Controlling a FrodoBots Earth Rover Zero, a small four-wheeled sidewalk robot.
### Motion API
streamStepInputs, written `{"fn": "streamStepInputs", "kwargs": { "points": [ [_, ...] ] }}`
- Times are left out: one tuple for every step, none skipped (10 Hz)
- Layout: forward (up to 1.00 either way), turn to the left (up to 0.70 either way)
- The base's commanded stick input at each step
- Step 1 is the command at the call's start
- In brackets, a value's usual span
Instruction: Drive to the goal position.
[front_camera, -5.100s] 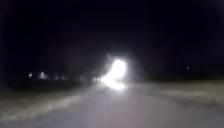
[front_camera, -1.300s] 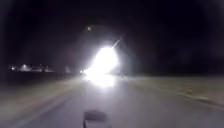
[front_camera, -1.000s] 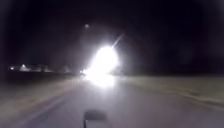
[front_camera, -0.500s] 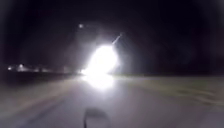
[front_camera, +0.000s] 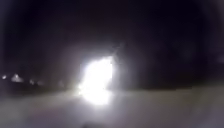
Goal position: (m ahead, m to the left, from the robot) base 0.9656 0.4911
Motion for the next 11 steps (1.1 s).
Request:
{"fn": "streamStepInputs", "kwargs": {
  "points": [
    [1.0, 0.18],
    [1.0, 0.19],
    [1.0, 0.2],
    [1.0, 0.12],
    [1.0, 0.05],
    [1.0, 0.05],
    [1.0, 0.05],
    [1.0, 0.05],
    [1.0, 0.06],
    [1.0, 0.06],
    [1.0, 0.06]
  ]
}}
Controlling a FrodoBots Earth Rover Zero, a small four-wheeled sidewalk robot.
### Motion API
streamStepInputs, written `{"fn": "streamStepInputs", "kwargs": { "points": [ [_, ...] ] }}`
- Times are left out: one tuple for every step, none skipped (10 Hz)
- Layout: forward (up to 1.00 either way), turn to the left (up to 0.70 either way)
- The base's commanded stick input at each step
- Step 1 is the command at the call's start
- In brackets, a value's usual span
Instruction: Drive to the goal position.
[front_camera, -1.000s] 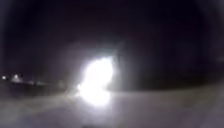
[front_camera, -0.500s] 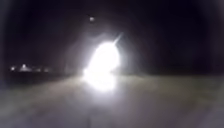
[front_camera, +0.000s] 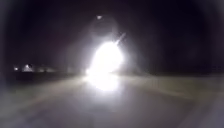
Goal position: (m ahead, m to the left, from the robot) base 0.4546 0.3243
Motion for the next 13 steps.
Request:
{"fn": "streamStepInputs", "kwargs": {
  "points": [
    [1.0, 0.05],
    [1.0, 0.05],
    [1.0, 0.05],
    [1.0, 0.04],
    [1.0, 0.04],
    [1.0, 0.04],
    [1.0, 0.04],
    [1.0, 0.04],
    [1.0, 0.05],
    [1.0, 0.05],
    [1.0, 0.05],
    [1.0, 0.05],
    [1.0, 0.06]
  ]
}}
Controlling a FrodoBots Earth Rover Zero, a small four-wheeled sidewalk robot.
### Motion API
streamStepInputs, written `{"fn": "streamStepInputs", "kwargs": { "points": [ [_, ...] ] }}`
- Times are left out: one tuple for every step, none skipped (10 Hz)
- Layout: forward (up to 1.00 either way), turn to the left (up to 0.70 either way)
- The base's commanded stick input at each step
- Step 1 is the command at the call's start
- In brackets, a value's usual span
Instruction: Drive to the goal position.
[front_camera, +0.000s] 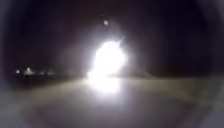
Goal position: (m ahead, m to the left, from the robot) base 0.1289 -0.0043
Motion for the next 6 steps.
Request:
{"fn": "streamStepInputs", "kwargs": {
  "points": [
    [1.0, 0.06],
    [1.0, 0.06],
    [1.0, 0.06],
    [1.0, 0.05],
    [1.0, 0.05],
    [1.0, 0.04]
  ]
}}
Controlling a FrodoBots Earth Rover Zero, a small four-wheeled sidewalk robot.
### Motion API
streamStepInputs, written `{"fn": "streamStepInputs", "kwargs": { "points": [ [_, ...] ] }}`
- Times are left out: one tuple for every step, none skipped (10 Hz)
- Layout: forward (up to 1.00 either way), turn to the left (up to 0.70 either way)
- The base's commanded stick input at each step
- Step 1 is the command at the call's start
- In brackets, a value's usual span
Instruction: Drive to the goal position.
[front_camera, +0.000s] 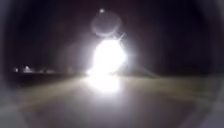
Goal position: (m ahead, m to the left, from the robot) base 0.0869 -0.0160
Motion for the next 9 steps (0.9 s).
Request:
{"fn": "streamStepInputs", "kwargs": {
  "points": [
    [1.0, 0.04],
    [1.0, 0.04],
    [1.0, 0.04],
    [1.0, 0.03],
    [0.97, 0.03],
    [0.81, 0.04],
    [0.66, 0.05],
    [0.51, 0.05],
    [0.35, 0.06]
  ]
}}
